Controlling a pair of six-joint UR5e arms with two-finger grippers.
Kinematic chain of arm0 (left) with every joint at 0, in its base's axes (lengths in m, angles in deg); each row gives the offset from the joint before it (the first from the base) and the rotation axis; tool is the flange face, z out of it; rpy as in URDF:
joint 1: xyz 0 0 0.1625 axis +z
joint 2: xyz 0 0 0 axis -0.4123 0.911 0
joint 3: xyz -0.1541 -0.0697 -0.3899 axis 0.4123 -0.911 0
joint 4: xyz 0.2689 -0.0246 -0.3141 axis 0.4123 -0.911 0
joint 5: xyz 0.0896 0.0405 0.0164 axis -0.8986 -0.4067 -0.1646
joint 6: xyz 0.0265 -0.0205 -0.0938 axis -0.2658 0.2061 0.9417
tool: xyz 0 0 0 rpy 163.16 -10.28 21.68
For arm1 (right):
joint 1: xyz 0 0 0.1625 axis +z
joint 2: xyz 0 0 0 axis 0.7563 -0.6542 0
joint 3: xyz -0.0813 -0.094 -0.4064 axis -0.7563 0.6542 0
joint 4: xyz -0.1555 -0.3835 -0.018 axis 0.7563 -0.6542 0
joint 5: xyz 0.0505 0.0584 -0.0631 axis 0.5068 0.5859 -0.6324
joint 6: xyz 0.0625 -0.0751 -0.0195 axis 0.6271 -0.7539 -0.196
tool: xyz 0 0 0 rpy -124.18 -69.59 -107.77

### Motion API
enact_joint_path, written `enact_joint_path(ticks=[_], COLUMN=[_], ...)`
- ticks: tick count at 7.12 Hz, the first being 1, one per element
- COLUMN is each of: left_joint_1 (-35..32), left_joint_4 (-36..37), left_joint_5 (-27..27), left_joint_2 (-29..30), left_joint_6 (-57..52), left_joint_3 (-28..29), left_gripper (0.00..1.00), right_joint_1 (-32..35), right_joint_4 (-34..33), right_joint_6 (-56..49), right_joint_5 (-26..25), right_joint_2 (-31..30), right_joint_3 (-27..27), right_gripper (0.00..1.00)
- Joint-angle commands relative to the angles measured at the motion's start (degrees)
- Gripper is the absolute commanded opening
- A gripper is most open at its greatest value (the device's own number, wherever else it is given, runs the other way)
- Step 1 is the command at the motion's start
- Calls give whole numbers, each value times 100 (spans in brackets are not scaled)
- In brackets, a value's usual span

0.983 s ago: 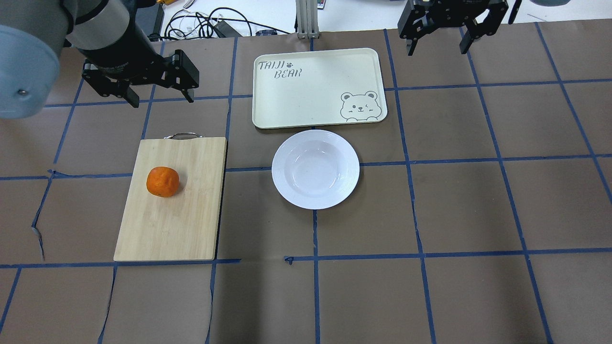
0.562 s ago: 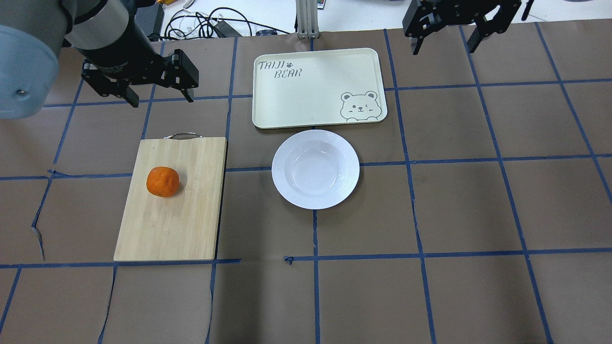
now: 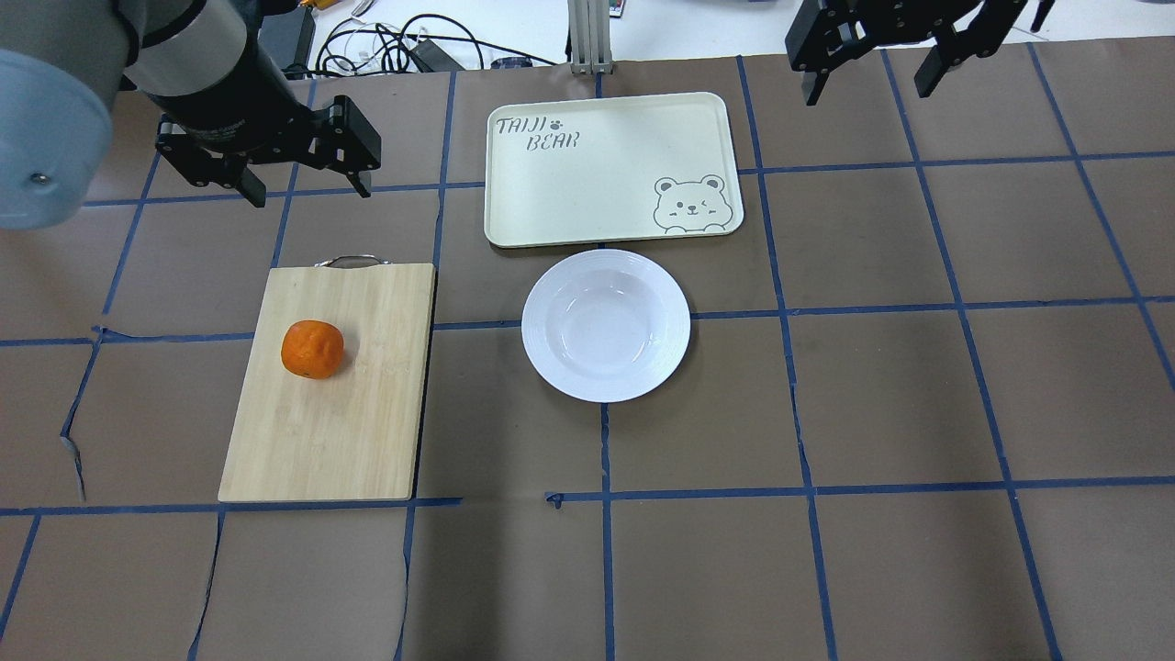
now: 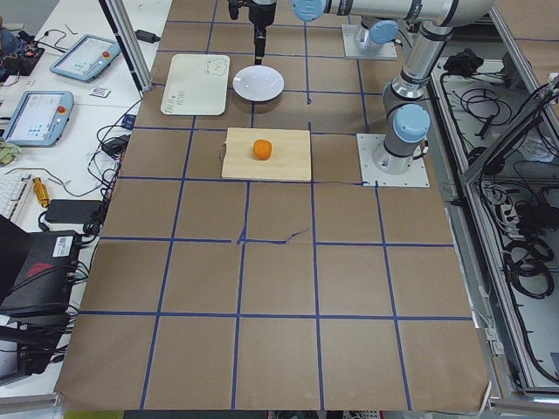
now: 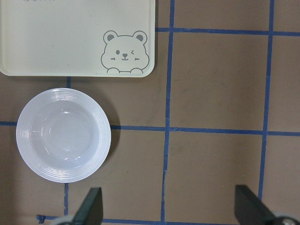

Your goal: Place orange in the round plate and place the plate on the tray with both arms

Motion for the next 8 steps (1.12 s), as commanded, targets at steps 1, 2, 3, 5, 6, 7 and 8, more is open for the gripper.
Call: enact_joint_path(ticks=[1, 2, 3, 5, 6, 7, 8], left_joint_1=[5, -3, -3, -12, -12, -3, 23], left_joint_4=[4, 4, 4, 4, -5, 3, 4], left_joint_5=[0, 0, 0, 0, 0, 0, 0], left_joint_2=[-1, -1, -1, -1, -1, -1, -1], left_joint_6=[0, 0, 0, 0, 0, 0, 0], left_joint_3=[0, 0, 0, 0, 0, 0, 17], left_gripper=[100, 100, 100, 100, 100, 100, 100], right_joint_1=[-10, 16, -27, -19, -19, -28, -28], right_joint_4=[-42, -59, -85, -287, -305, -305, -323], right_joint_6=[-30, 49, -46, -38, -21, -21, -12], right_joint_5=[-8, -8, 9, -8, -8, -8, -8], right_joint_2=[-2, -53, -28, -28, -36, -36, -36], right_joint_3=[-269, -323, -358, -394, -463, -473, -473], right_gripper=[100, 100, 100, 100, 100, 100, 100])
